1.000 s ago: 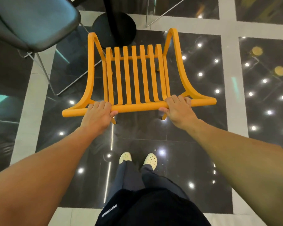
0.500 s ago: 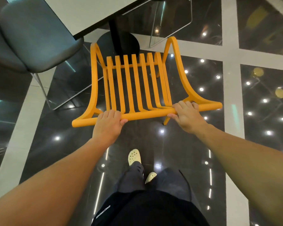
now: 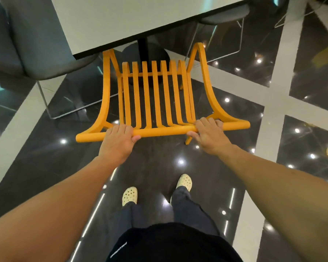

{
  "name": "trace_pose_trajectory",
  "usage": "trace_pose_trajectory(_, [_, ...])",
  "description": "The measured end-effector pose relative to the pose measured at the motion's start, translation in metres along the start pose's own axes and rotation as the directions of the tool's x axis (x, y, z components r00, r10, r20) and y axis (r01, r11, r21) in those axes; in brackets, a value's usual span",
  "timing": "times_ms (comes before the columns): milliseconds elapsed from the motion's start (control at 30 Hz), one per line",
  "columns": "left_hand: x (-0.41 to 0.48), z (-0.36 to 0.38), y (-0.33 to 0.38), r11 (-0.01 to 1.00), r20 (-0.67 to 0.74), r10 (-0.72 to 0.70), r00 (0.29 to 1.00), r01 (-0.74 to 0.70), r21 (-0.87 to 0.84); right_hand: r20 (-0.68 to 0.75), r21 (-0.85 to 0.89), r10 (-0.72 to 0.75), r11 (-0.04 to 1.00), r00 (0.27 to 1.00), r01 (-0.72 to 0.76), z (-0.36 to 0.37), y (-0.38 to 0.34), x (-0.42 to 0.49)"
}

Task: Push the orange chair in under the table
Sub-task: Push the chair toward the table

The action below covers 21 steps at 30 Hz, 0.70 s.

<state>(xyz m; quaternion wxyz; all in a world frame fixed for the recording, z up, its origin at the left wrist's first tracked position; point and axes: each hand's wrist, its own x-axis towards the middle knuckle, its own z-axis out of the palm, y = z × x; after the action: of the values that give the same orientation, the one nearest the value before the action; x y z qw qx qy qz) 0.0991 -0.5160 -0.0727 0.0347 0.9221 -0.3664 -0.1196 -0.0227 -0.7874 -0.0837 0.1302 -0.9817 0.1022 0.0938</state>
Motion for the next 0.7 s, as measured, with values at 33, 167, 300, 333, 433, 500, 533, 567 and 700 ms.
trace_pose_trajectory(33, [0.009, -0.001, 0.009, 1.000, -0.010, -0.015, 1.000, 0.015, 0.000, 0.007, -0.008, -0.018, 1.000, 1.000, 0.018, -0.005, 0.012, 0.008])
trace_pose_trajectory(167, [0.043, -0.003, 0.040, 0.998, -0.020, -0.068, 0.998, 0.068, -0.002, 0.015, -0.014, -0.080, 0.997, 0.997, 0.080, -0.023, 0.057, 0.038])
trace_pose_trajectory(300, [0.074, -0.004, 0.058, 0.990, 0.000, -0.141, 0.990, 0.141, -0.021, 0.024, -0.018, -0.136, 0.990, 0.990, 0.136, -0.037, 0.089, 0.067])
trace_pose_trajectory(333, [0.082, -0.004, 0.062, 0.987, -0.005, -0.157, 0.988, 0.156, -0.026, 0.019, -0.017, -0.145, 0.989, 0.989, 0.146, -0.041, 0.096, 0.074])
trace_pose_trajectory(433, [0.103, -0.004, 0.071, 0.984, -0.033, -0.178, 0.984, 0.176, -0.040, 0.024, -0.030, -0.172, 0.984, 0.985, 0.173, -0.051, 0.116, 0.096])
trace_pose_trajectory(500, [0.118, -0.007, 0.077, 0.980, -0.035, -0.194, 0.980, 0.192, -0.057, 0.043, -0.044, -0.197, 0.979, 0.979, 0.199, -0.058, 0.127, 0.113])
trace_pose_trajectory(533, [0.124, -0.008, 0.079, 0.977, -0.031, -0.206, 0.978, 0.204, -0.065, 0.051, -0.045, -0.206, 0.977, 0.977, 0.208, -0.060, 0.133, 0.120])
trace_pose_trajectory(567, [0.133, -0.009, 0.080, 0.975, -0.030, -0.219, 0.975, 0.217, -0.058, 0.048, -0.050, -0.209, 0.976, 0.977, 0.211, -0.064, 0.139, 0.129])
trace_pose_trajectory(700, [0.160, -0.013, 0.083, 0.958, 0.009, -0.273, 0.962, 0.273, -0.090, 0.046, -0.078, -0.246, 0.965, 0.968, 0.249, -0.072, 0.155, 0.157])
